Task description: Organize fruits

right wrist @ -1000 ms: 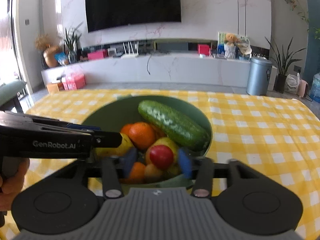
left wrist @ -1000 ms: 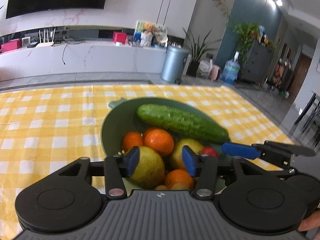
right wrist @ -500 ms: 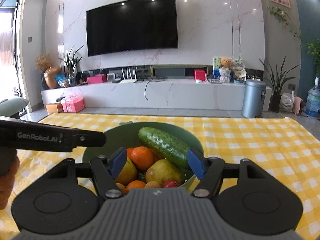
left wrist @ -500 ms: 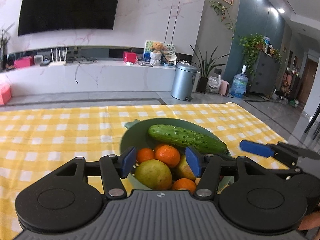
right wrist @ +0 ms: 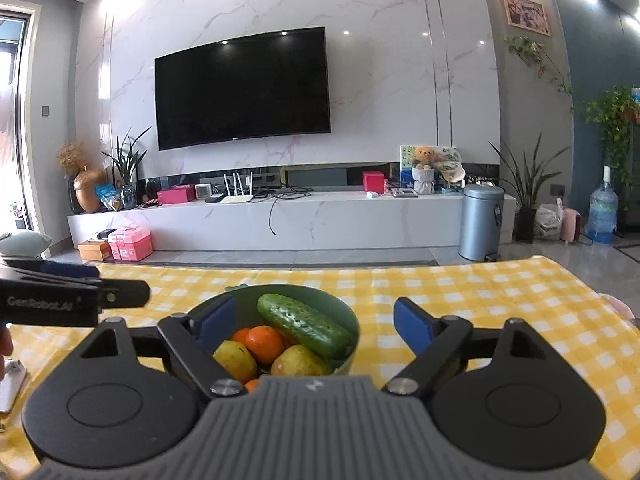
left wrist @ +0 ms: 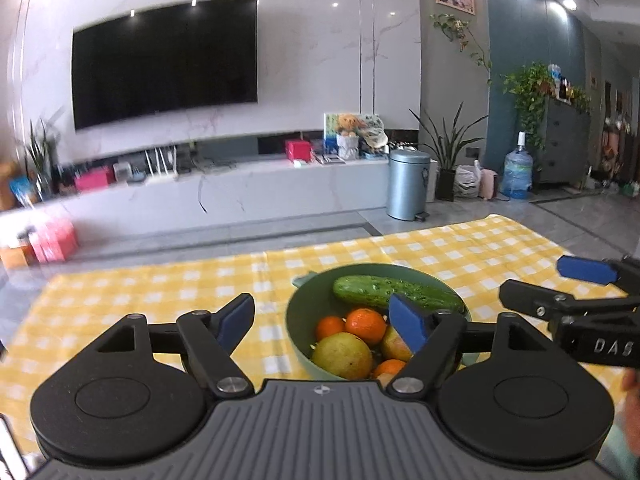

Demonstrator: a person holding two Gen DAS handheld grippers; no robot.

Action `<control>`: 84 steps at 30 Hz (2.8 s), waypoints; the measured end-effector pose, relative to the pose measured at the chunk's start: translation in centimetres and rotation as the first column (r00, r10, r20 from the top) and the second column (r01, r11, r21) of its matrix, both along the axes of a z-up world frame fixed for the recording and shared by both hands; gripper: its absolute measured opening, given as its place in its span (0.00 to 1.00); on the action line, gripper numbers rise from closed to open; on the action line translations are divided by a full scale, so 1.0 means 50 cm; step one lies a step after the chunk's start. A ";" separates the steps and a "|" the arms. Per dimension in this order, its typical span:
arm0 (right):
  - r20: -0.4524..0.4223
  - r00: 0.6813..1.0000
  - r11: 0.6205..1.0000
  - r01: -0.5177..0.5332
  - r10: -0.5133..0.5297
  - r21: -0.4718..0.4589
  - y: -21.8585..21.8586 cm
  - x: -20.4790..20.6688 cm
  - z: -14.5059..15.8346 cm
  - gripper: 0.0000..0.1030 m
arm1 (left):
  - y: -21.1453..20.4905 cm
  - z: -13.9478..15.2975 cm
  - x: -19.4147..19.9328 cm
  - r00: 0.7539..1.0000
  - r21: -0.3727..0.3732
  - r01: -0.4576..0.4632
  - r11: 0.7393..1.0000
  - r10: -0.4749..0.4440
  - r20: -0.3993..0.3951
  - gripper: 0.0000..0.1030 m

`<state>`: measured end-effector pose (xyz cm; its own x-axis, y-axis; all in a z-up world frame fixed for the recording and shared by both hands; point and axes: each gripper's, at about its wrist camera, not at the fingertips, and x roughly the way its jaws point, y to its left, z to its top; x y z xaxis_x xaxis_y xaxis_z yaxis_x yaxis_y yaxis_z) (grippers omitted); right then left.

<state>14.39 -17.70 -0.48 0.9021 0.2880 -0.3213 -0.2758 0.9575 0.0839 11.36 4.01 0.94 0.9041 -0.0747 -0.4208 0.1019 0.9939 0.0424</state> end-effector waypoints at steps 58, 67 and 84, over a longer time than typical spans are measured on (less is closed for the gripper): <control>-0.181 0.982 0.998 -0.058 0.061 0.023 -0.044 -0.046 -0.053 0.96 | -0.053 -0.093 -0.028 0.950 0.068 -0.154 0.986 0.167 -0.262 0.92; -0.191 0.979 0.998 -0.059 0.065 0.033 -0.045 -0.042 -0.056 0.96 | -0.059 -0.093 -0.029 0.951 0.075 -0.147 0.986 0.162 -0.263 0.92; -0.221 0.974 0.996 -0.038 0.054 0.076 -0.056 -0.030 -0.064 0.96 | -0.058 -0.093 -0.028 0.951 0.073 -0.148 0.986 0.162 -0.262 0.92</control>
<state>12.87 -20.49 -3.66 0.7957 0.3564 -0.4897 -0.2858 0.9338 0.2153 9.93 1.11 -3.69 0.7573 0.0856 -0.6474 -0.0384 0.9955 0.0868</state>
